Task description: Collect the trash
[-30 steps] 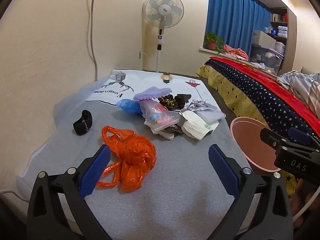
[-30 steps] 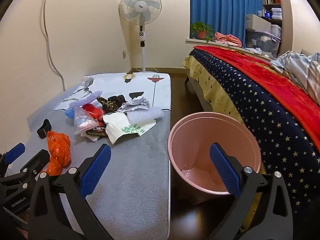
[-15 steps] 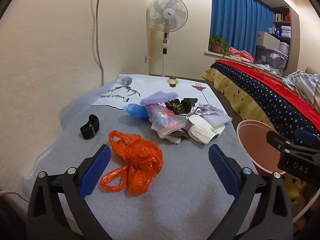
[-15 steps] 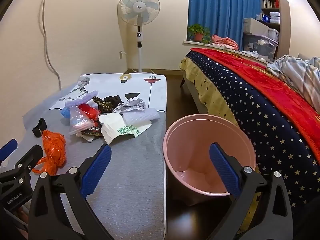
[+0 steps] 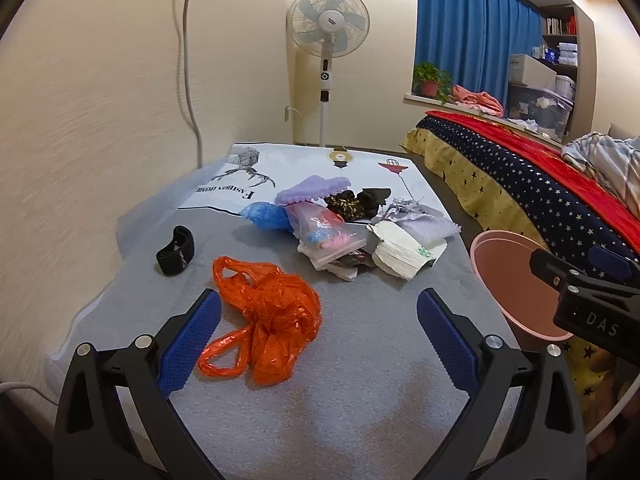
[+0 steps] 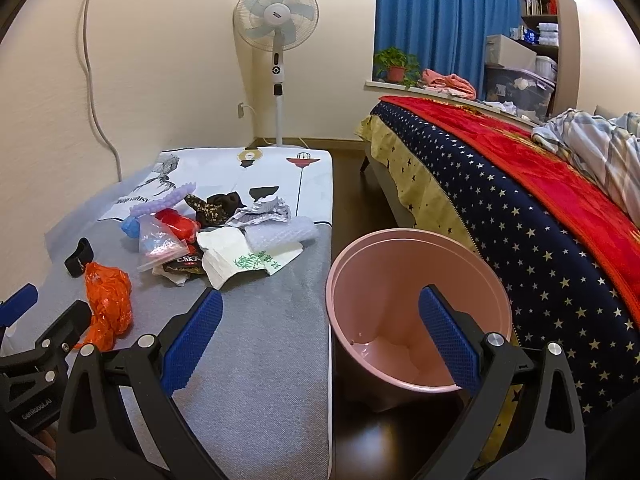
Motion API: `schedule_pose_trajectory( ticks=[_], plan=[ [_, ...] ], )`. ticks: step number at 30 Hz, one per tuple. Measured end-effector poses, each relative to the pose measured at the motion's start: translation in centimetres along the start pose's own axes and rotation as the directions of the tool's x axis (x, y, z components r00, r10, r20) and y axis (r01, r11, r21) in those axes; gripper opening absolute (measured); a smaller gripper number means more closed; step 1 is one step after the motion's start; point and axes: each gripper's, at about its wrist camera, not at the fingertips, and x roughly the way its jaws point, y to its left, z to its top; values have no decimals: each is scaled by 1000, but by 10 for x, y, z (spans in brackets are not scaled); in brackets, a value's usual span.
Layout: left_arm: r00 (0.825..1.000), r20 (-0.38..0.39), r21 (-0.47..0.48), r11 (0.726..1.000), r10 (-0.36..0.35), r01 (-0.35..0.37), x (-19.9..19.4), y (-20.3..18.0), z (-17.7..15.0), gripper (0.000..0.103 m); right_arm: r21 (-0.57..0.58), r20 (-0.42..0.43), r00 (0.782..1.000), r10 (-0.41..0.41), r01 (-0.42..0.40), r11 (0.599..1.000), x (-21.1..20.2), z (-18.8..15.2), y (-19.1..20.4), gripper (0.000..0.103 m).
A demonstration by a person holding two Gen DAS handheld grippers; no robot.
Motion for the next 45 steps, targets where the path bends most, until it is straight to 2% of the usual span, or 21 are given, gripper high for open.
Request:
schedule_pose_trajectory(
  ticks=[6, 9, 13, 31, 42, 45],
  plan=[
    [1000, -9, -2, 1000, -8, 8, 0, -1, -1, 95, -7, 29, 1000, -5, 6, 1000, -4, 0, 1, 96],
    [1000, -8, 1, 1000, -9, 9, -1, -3, -1, 95, -8, 48, 999, -2, 2, 1000, -6, 1, 1, 93],
    [1000, -9, -1, 1000, -10, 10, -1, -3, -1, 95, 0, 37, 999, 1, -1, 1000, -4, 2, 0, 89],
    [1000, -7, 1, 1000, -12, 12, -1, -4, -1, 95, -2, 21, 1000, 22, -22, 1000, -3, 1, 1, 88],
    [1000, -7, 0, 1000, -11, 11, -1, -4, -1, 95, 1, 0, 999, 46, -46, 999, 0, 1, 1, 76],
    [1000, -8, -2, 1000, -9, 9, -1, -4, -1, 94, 5, -1, 998, 66, -66, 998, 0, 0, 1, 67]
  ],
)
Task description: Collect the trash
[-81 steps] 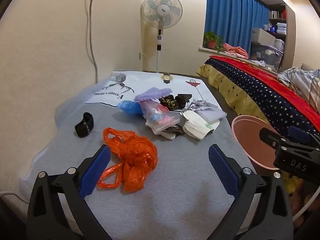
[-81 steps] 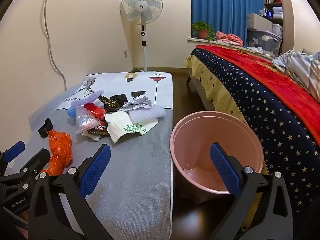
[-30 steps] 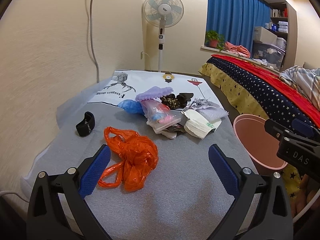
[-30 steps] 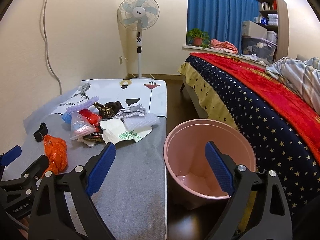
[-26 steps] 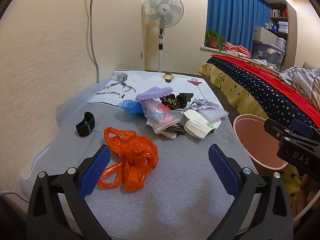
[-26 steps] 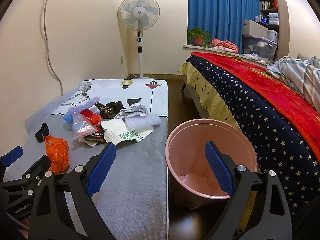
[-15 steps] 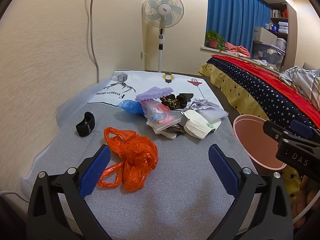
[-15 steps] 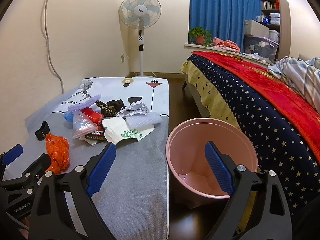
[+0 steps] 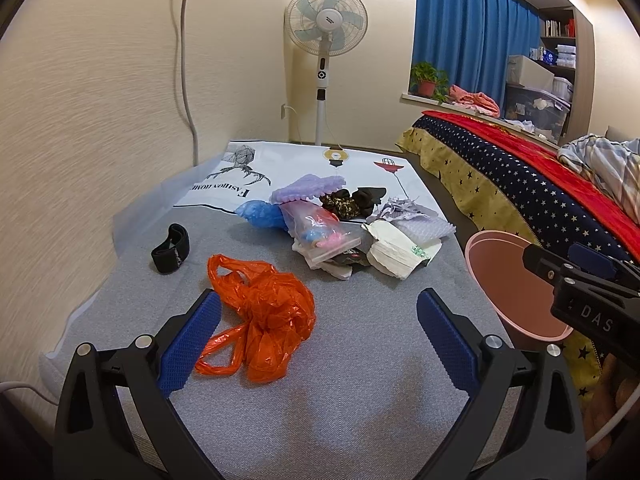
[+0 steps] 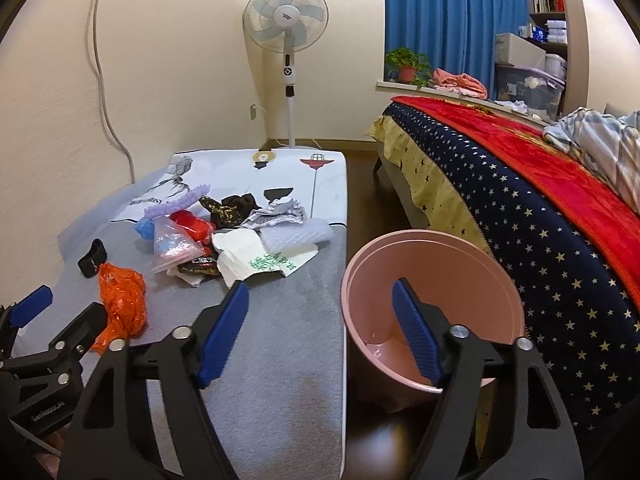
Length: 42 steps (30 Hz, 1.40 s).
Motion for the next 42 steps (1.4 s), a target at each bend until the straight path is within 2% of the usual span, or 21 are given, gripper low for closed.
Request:
schedule_pose_trajectory(
  ticks=[2, 5, 7, 12, 15, 27, 33, 38, 40, 42],
  plan=[
    [1000, 1, -3, 1000, 2, -2, 0, 0, 0, 93, 6, -7, 1000, 27, -27, 1000, 1, 0, 0, 53],
    [1000, 5, -16, 1000, 10, -10, 1, 0, 3, 90, 30, -25, 995, 91, -91, 995, 6, -1, -2, 40],
    [1000, 4, -24, 1000, 14, -14, 5, 1, 5, 87, 54, -31, 991, 132, -130, 990, 11, 0, -2, 37],
    [1000, -14, -33, 999, 27, -28, 20, 4, 7, 72, 120, -48, 975, 217, -210, 970, 28, 4, -3, 37],
    [999, -25, -47, 998, 40, -41, 28, 9, 8, 67, 147, -61, 966, 252, -241, 959, 43, 5, 0, 37],
    [990, -114, -84, 992, 81, -91, 67, 26, 0, 67, 226, -155, 930, 334, -296, 928, 106, 3, 13, 38],
    [986, -147, -97, 991, 73, -88, 77, 32, -4, 67, 280, -210, 903, 376, -312, 908, 138, -1, 21, 38],
    [984, -168, -96, 992, 63, -80, 83, 31, -5, 66, 293, -226, 891, 393, -323, 900, 150, 0, 28, 38],
    [983, -176, -99, 992, 59, -77, 85, 32, -6, 64, 298, -234, 886, 402, -328, 896, 154, -1, 32, 37],
    [982, -183, -100, 992, 53, -73, 87, 32, -7, 59, 299, -236, 883, 407, -332, 895, 156, -1, 34, 30]
  ],
)
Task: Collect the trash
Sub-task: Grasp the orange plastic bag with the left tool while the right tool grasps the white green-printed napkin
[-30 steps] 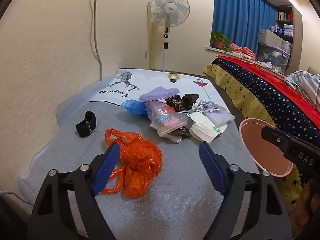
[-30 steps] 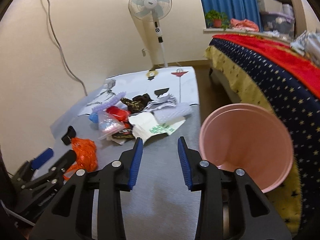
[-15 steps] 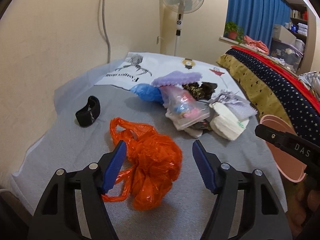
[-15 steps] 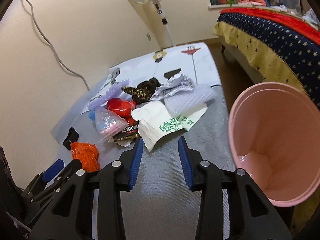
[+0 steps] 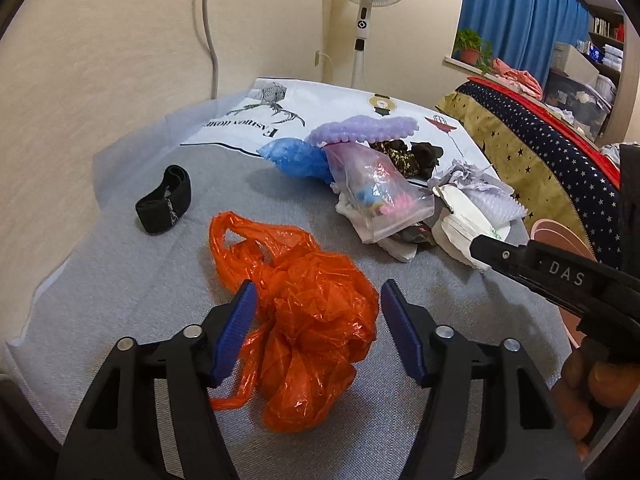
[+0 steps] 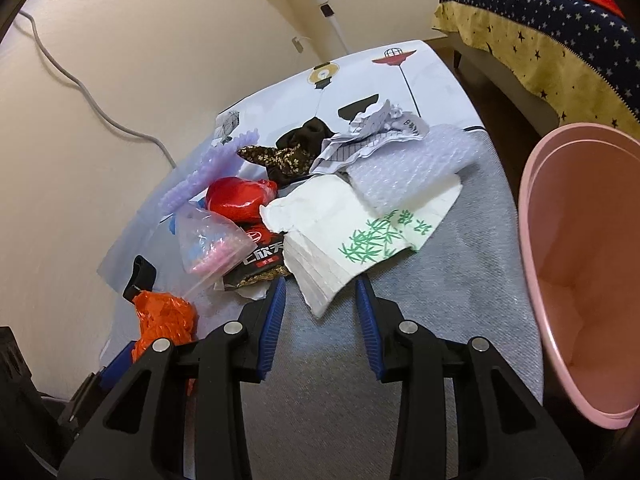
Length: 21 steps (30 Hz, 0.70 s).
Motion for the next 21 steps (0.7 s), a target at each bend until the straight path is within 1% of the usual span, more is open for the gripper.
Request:
schedule_pose_trajectory(
  ticks=[1, 2, 3, 5, 8, 11, 18, 21],
  plan=[
    [1000, -4, 0, 1000, -2, 2, 1, 0, 0, 58, -4, -3, 1000, 1, -1, 1000, 1, 1, 1, 21],
    [1000, -9, 1, 1000, -3, 3, 2, 0, 0, 54, -10, -4, 1000, 2, -2, 1000, 1, 1, 2, 11],
    [1000, -16, 0, 1000, -5, 5, 3, 1, 0, 48, -20, -1, 1000, 11, -11, 1000, 0, 2, 4, 8],
    [1000, -23, -2, 1000, -4, 4, 3, 1, 0, 45, -39, 1, 1000, 30, -30, 999, -2, 2, 8, 3],
    [1000, -18, -7, 1000, -6, 5, 2, 2, 1, 40, -90, 8, 997, 73, -72, 993, -11, 2, 21, 3],
    [1000, -10, -15, 1000, -3, 3, -3, 5, 2, 39, -131, 25, 994, 107, -103, 986, -24, 3, 33, 3],
    [1000, 25, -27, 1000, -7, 8, -24, 9, 4, 39, -190, 36, 978, 203, -193, 963, -58, -6, 51, 3],
    [999, 45, -29, 1000, -9, 10, -36, 12, 4, 39, -218, 46, 976, 212, -198, 956, -72, -12, 59, 3]
  ],
)
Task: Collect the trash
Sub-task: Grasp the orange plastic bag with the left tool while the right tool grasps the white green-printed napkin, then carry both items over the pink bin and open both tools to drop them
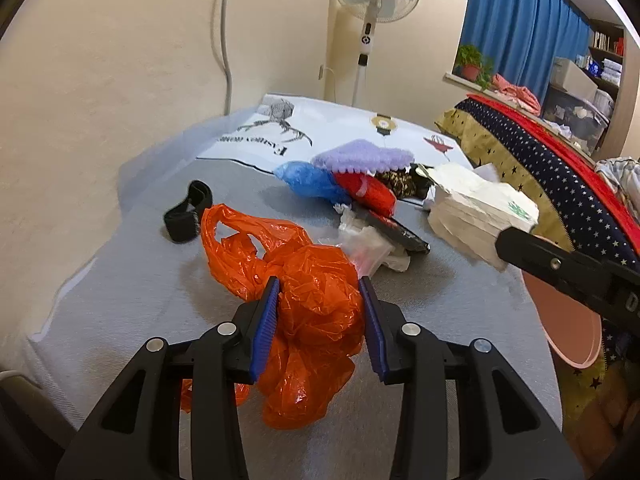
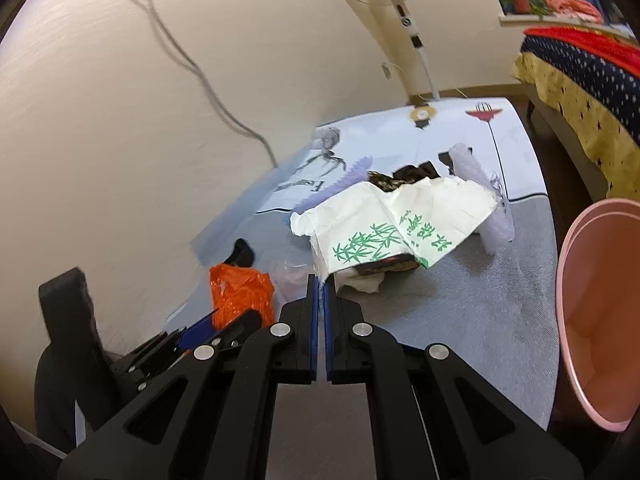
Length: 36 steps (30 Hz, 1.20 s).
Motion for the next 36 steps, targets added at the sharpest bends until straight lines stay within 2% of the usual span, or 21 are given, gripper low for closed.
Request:
schedule_pose_trajectory(
  ticks=[9, 18, 26, 36],
  plan=[
    [998, 62, 34, 999, -31, 29, -32, -7, 1, 38, -54, 28, 998, -55, 57, 997, -42, -13, 15, 3],
    [988, 120, 86, 992, -100, 90, -60, -28, 4, 38, -73, 70, 991, -113, 118, 990, -88, -14, 19, 3],
    [970, 152, 144, 975, -190, 169, -79, -61, 10, 38, -69, 108, 979, -175, 183, 981, -133, -1, 11, 3],
    [941, 151, 217, 939, -302, 266, -89, -113, 19, 38, -24, 123, 951, -284, 289, 957, -183, 21, -26, 3]
  ],
)
